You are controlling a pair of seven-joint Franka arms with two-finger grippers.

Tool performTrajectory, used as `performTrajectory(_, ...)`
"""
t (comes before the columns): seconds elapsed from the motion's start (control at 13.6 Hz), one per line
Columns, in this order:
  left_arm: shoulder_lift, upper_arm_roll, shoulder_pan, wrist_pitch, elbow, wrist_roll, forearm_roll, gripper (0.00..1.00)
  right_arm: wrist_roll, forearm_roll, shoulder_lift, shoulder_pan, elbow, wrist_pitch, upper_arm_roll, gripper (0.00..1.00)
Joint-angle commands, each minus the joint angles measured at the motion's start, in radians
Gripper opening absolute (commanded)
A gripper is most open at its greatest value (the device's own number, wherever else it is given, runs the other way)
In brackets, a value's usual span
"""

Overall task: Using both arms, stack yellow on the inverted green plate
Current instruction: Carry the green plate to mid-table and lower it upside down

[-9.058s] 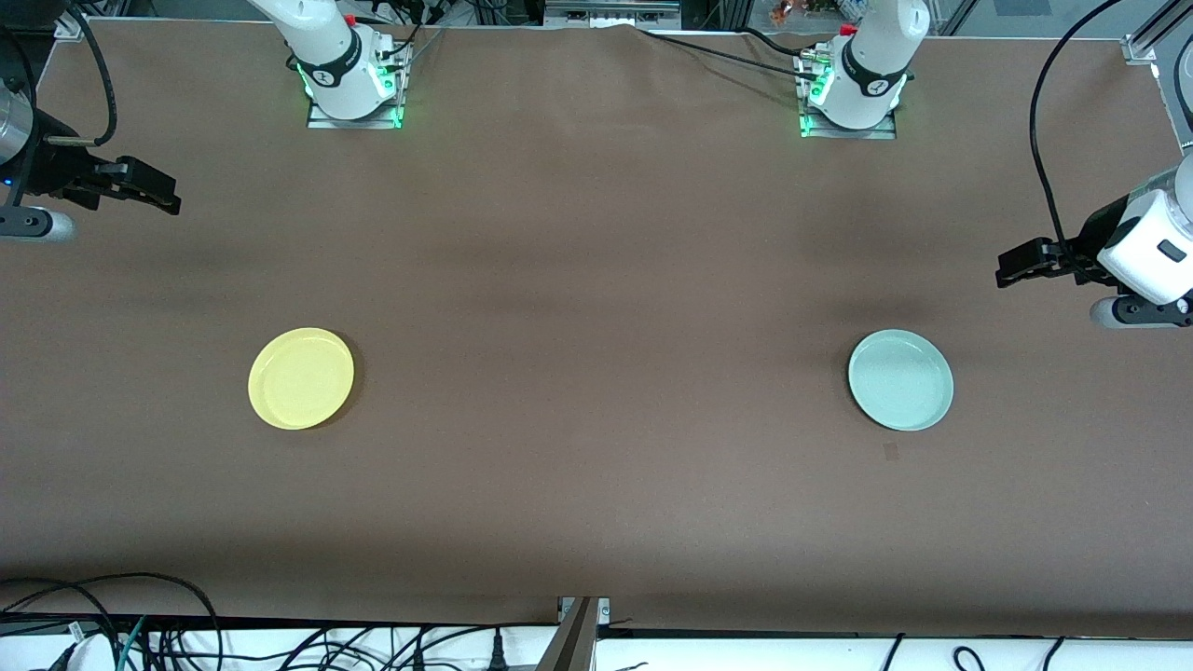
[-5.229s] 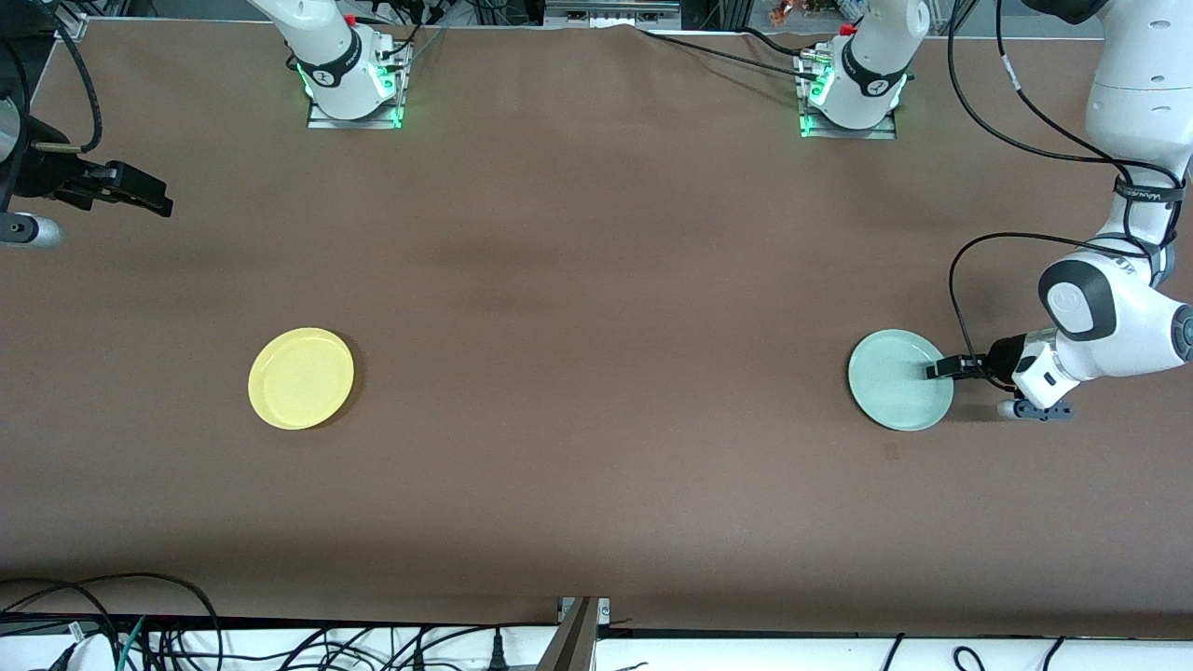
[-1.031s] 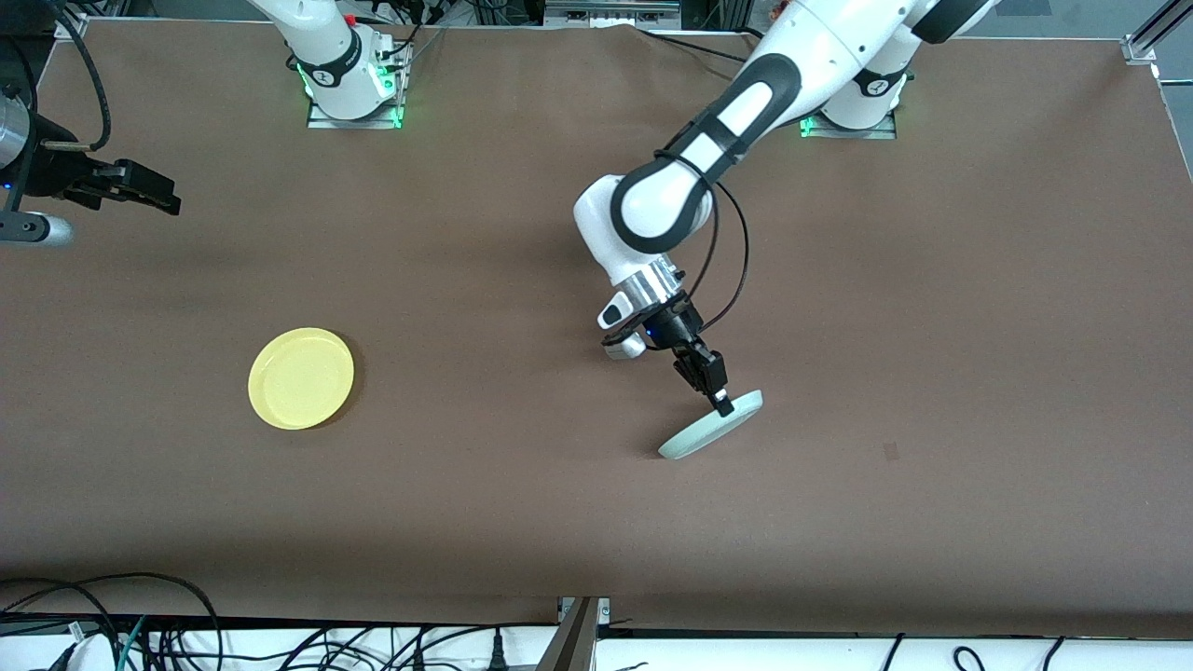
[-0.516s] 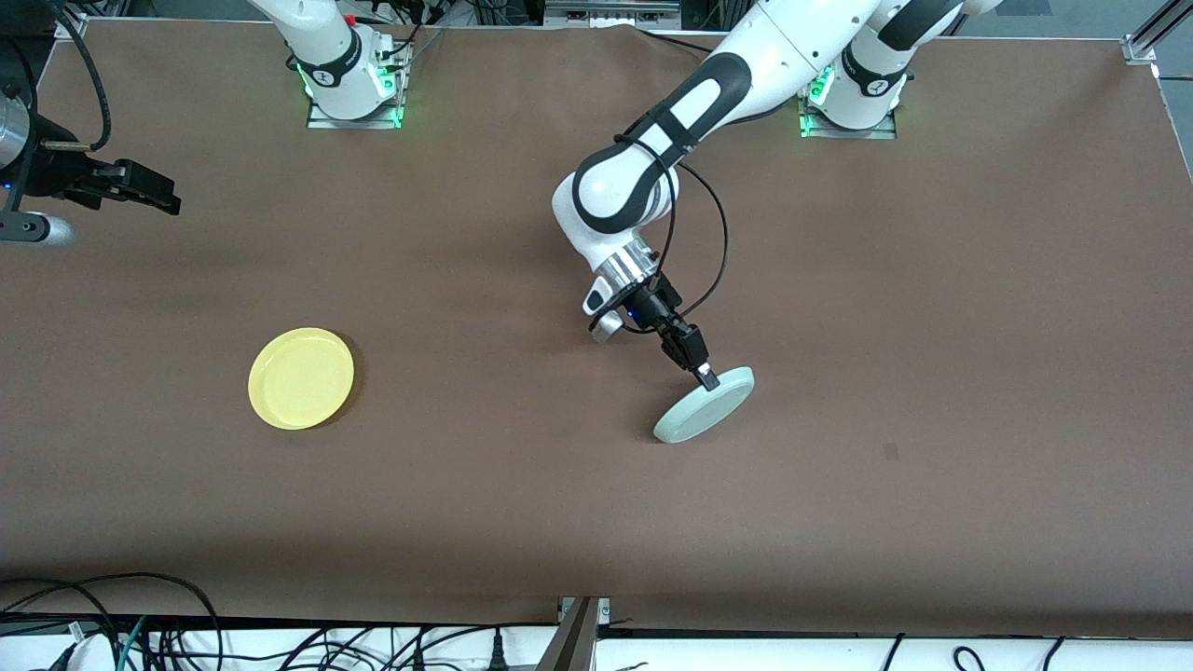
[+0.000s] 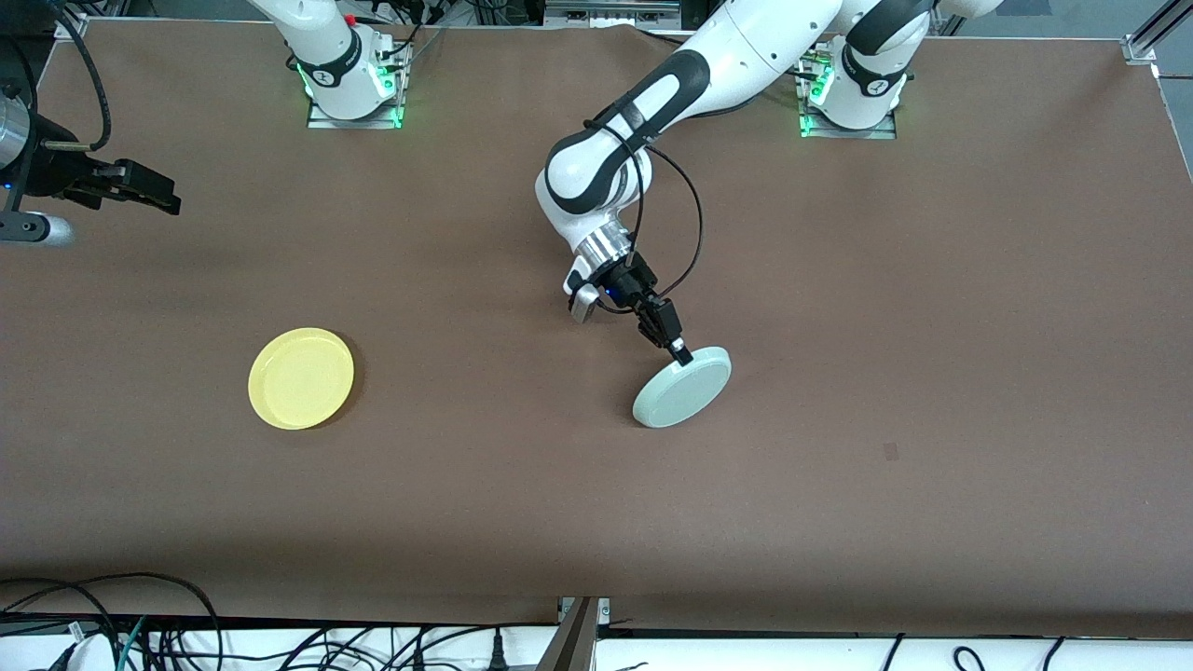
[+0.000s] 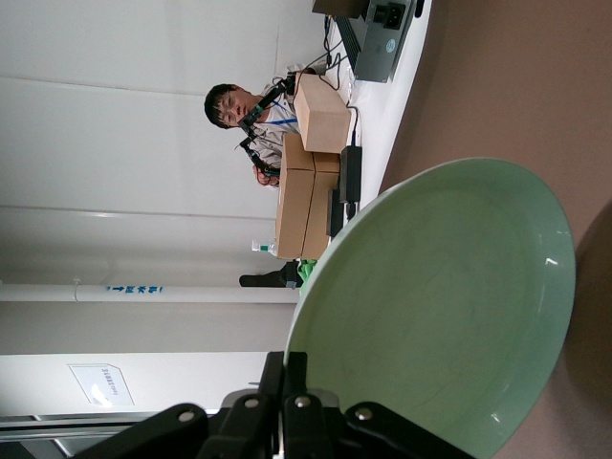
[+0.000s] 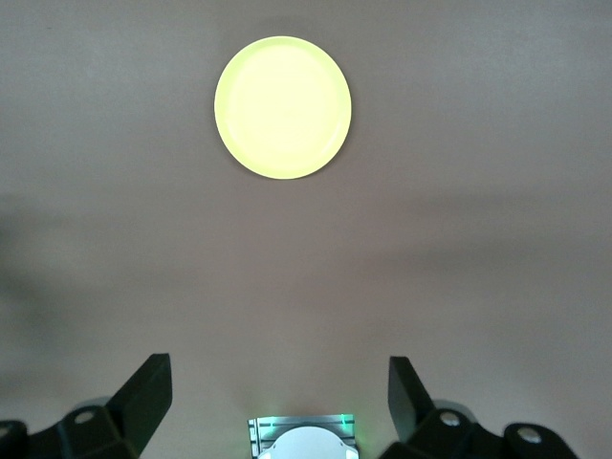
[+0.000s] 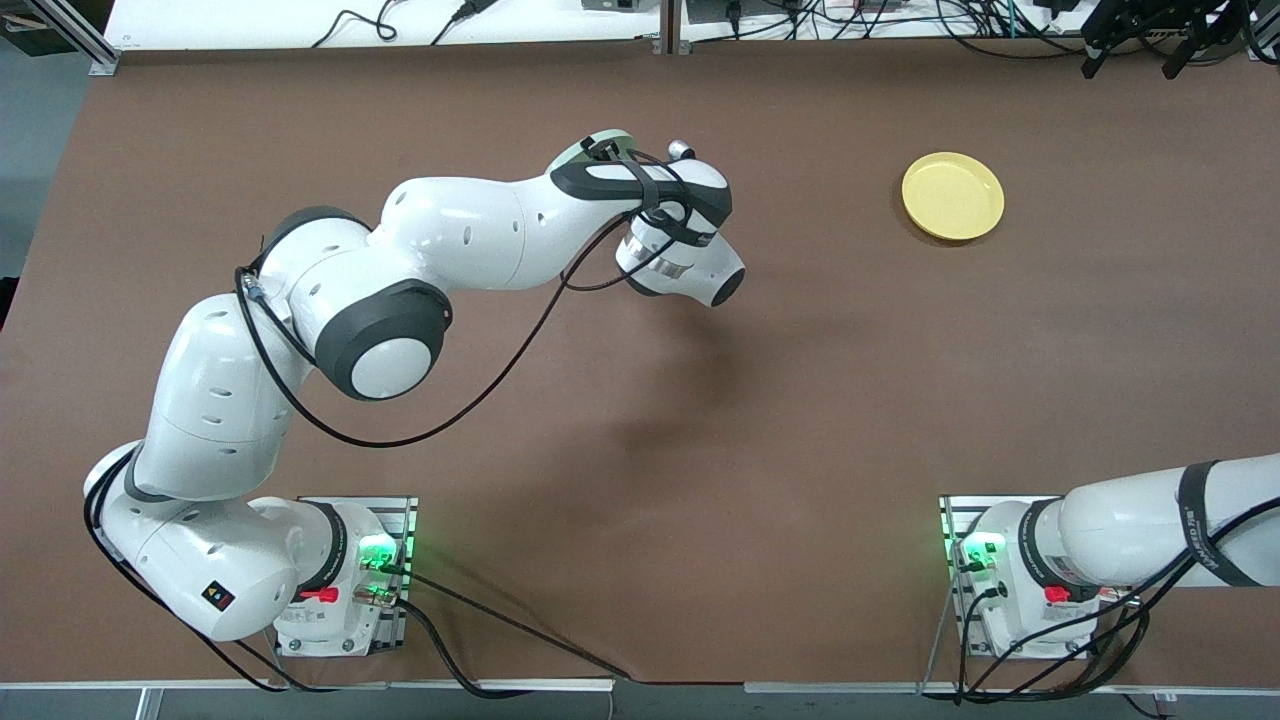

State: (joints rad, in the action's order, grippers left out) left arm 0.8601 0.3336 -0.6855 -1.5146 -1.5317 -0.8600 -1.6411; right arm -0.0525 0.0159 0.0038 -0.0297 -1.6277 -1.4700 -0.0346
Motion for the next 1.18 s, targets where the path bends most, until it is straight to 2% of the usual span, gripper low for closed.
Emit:
performTrajectory(0.0, 0.049, 0.050, 0.000, -0.002, 0.063, -0.037, 0.024, 0.40, -0.003, -0.013, 0.001, -0.001, 0.017, 0.019, -0.001, 1.00)
performTrajectory(0.29, 0.068, 0.108, 0.006, -0.010, 0.142, -0.037, 0.150, 0.42, -0.003, -0.013, 0.001, -0.001, 0.017, 0.017, -0.001, 1.00)
performTrajectory(0.59, 0.068, 0.131, 0.011, -0.067, 0.186, -0.079, 0.292, 0.43, -0.003, -0.013, 0.001, -0.001, 0.017, 0.019, -0.001, 1.00)
performTrajectory(0.66, 0.068, 0.131, 0.011, -0.091, 0.194, -0.102, 0.338, 0.48, -0.003, -0.013, 0.001, -0.001, 0.017, 0.019, -0.001, 1.00)
performTrajectory(0.74, 0.066, 0.133, 0.014, -0.134, 0.194, -0.146, 0.389, 0.58, -0.003, -0.013, 0.001, -0.001, 0.017, 0.019, -0.001, 1.00)
performTrajectory(0.81, 0.066, 0.133, 0.021, -0.182, 0.194, -0.209, 0.427, 0.62, -0.003, -0.013, 0.001, -0.001, 0.017, 0.019, -0.001, 1.00)
performTrajectory(0.96, 0.062, 0.133, 0.038, -0.239, 0.196, -0.287, 0.493, 0.62, -0.003, -0.013, 0.001, -0.001, 0.017, 0.017, -0.001, 1.00)
performTrajectory(1.1, 0.059, 0.133, 0.047, -0.265, 0.237, -0.319, 0.602, 0.62, -0.003, -0.013, 0.001, -0.001, 0.017, 0.019, -0.001, 1.00)
